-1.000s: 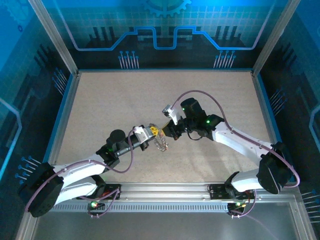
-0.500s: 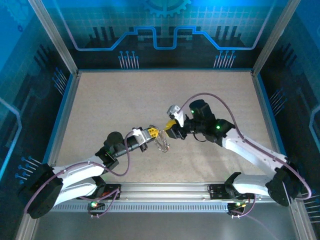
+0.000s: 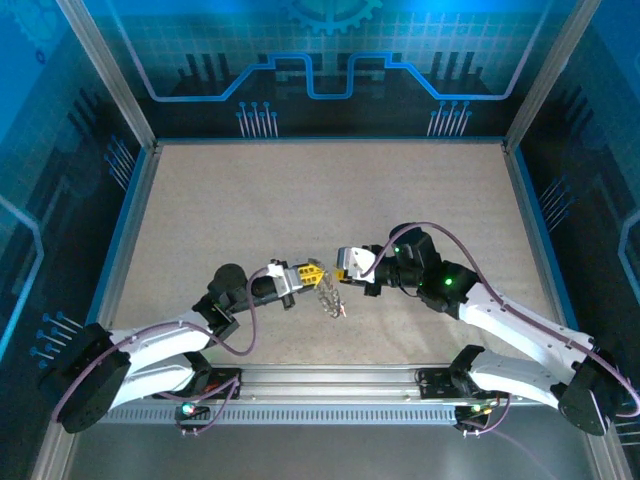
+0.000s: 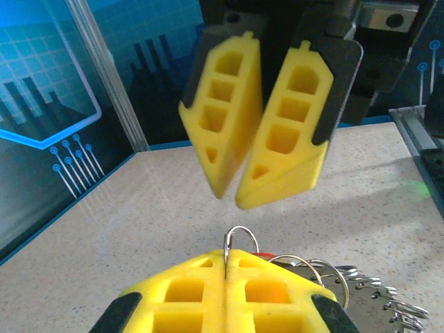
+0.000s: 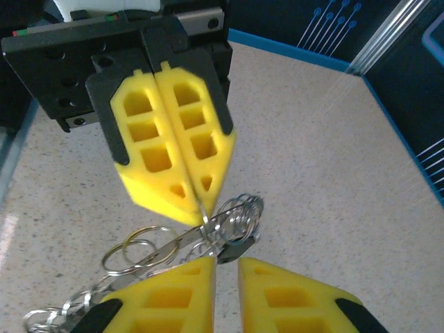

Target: Put the keys on the keyring

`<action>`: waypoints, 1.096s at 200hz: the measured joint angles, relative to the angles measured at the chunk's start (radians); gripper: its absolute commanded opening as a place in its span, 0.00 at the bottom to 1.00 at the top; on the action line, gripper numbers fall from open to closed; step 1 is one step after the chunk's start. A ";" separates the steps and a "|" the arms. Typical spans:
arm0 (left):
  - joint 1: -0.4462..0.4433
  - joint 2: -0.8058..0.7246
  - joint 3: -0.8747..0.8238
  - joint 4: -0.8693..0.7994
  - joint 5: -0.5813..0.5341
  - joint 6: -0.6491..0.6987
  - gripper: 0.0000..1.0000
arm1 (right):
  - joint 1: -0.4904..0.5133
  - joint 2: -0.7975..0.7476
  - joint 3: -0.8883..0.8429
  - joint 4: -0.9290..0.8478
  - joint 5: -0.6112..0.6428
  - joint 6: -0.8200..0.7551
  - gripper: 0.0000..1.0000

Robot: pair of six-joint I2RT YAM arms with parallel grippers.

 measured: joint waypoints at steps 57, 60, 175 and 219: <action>0.000 0.071 0.000 0.106 0.026 -0.055 0.00 | 0.000 0.005 -0.001 0.013 0.008 -0.050 0.18; 0.000 0.076 0.000 0.114 0.026 -0.062 0.00 | 0.000 0.005 -0.001 0.013 0.008 -0.052 0.18; 0.000 0.225 0.000 0.380 0.036 -0.174 0.00 | 0.000 0.011 -0.023 0.013 0.033 -0.055 0.20; 0.000 0.227 0.008 0.384 0.067 -0.175 0.00 | -0.001 0.019 -0.023 0.023 0.008 -0.048 0.21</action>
